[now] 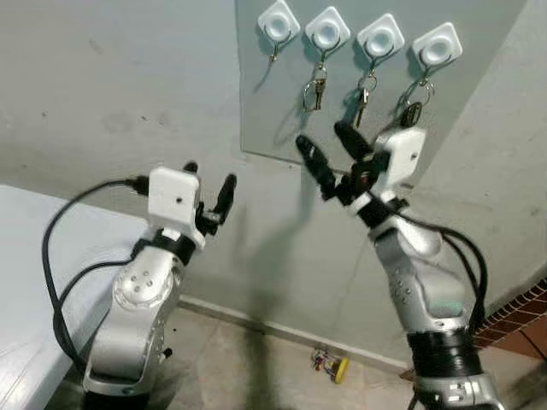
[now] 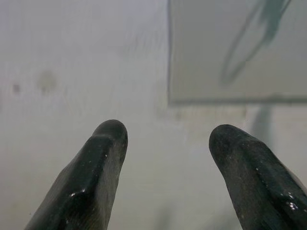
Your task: Hang keys on a hook
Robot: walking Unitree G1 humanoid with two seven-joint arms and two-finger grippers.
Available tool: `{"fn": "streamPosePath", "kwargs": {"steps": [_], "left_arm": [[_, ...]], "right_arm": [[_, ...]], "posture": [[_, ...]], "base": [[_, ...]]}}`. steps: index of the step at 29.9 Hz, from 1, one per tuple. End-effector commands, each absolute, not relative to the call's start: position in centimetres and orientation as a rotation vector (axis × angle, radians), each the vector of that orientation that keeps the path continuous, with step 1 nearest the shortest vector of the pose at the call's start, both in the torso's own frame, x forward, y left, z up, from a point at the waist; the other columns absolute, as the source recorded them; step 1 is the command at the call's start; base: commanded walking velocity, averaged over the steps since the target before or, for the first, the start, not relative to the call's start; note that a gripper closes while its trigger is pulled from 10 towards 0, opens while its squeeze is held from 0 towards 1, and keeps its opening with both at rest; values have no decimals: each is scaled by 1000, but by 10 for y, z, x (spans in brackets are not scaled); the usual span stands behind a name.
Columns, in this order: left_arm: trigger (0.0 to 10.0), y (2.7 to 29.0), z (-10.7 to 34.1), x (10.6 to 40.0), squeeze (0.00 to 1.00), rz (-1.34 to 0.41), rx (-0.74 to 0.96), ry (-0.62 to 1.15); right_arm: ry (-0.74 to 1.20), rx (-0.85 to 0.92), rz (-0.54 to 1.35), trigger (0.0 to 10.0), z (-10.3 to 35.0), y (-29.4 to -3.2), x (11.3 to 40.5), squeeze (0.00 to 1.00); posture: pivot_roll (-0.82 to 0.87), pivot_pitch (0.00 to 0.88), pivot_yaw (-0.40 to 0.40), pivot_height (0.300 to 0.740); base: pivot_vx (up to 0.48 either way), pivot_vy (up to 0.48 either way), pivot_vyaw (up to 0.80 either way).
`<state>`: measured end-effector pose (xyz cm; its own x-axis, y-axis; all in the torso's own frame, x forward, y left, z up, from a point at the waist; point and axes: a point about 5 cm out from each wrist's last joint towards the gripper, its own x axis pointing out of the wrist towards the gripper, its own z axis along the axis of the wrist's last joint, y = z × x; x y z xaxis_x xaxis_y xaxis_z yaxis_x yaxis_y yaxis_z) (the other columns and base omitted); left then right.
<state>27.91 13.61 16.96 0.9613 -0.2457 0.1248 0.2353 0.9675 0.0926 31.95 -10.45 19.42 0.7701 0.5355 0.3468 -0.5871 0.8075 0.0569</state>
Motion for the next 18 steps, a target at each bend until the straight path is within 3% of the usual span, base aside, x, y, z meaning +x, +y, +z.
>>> {"fn": "streamPosePath", "kwargs": {"steps": [1,12,15,18], "left_arm": [[10000,140,150,278,0,-219,92,-82],[10000,150,58,269,0,-140,213,78],[10000,155,25,263,0,-132,141,227],[10000,158,10,258,0,-118,155,280]], "right_arm": [[-286,153,620,10000,176,-104,317,0],[15,59,485,10000,71,-125,306,0],[221,-2,404,10000,29,-138,293,0],[302,-66,359,10000,12,-145,285,0]], "posture": [[-75,73,-8,740],[-75,56,-5,740],[-77,43,-1,740],[-76,34,2,740]], "base": [[0,0,0],[0,0,0],[0,0,0],[0,0,0]]}}
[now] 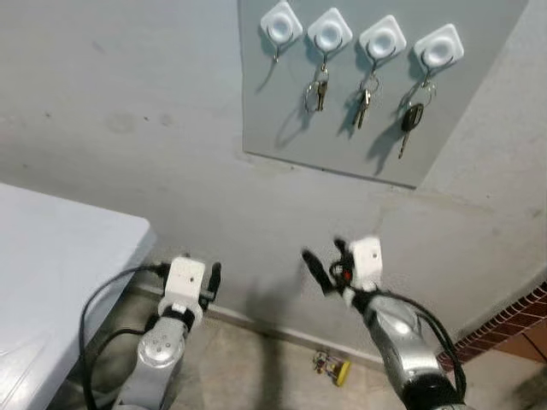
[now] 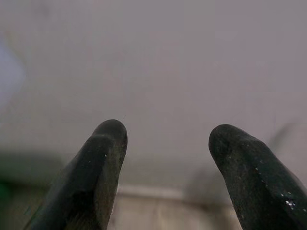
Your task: Hang keys on a hook
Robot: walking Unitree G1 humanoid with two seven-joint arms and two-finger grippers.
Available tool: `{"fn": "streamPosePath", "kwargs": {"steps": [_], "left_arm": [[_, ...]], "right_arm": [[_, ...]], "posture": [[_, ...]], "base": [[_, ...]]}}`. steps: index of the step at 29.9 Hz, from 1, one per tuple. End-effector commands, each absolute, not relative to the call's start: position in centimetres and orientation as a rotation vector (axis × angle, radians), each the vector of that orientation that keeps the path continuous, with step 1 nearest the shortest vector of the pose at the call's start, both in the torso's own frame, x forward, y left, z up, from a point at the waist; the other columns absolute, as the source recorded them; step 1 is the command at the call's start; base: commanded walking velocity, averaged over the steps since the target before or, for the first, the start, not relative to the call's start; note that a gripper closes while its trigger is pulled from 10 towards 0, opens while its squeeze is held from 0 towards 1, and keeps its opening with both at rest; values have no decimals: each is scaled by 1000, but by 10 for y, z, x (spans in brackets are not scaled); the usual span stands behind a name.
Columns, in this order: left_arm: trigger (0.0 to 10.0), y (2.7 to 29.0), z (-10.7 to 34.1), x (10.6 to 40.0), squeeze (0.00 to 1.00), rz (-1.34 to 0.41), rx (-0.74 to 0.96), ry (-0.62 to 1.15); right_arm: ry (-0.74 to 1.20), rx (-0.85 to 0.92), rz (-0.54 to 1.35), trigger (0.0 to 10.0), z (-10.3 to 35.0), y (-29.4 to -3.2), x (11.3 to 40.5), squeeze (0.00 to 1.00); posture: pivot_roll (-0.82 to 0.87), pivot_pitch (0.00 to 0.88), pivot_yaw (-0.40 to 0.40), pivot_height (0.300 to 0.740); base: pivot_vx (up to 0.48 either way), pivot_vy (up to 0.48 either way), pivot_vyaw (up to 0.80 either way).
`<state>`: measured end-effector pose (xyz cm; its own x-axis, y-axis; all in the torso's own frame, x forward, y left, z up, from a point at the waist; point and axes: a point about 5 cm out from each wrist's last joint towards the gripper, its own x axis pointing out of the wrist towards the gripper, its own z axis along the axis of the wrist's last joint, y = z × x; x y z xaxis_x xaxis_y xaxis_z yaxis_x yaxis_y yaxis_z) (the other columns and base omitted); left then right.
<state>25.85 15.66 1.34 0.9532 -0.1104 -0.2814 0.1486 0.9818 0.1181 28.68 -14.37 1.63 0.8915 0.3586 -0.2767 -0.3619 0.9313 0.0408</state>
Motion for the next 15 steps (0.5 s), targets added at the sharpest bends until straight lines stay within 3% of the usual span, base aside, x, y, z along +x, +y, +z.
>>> {"fn": "streamPosePath", "kwargs": {"steps": [1,4,8,10,11,15], "left_arm": [[10000,158,10,258,0,-118,155,280],[10000,164,-15,248,0,-100,105,401],[10000,164,-20,247,0,-97,101,402],[10000,168,-33,238,0,-82,87,482],[10000,174,-52,221,0,-57,97,610],[10000,179,-68,202,0,-19,87,733]], "right_arm": [[302,-66,359,10000,12,-145,285,0],[455,-92,286,10000,-18,-159,264,0],[467,-98,277,10000,-21,-160,262,0],[555,-130,238,10000,-36,-168,247,0],[683,-164,185,10000,-55,-178,224,0],[781,-175,144,10000,-69,-185,203,0]], "posture": [[-76,34,2,740],[-78,19,5,740],[-78,19,5,740],[-86,0,15,740],[-87,0,17,740],[-93,0,20,740]], "base": [[0,0,0],[0,0,0],[0,0,0],[0,0,0],[0,0,0],[0,0,0]]}}
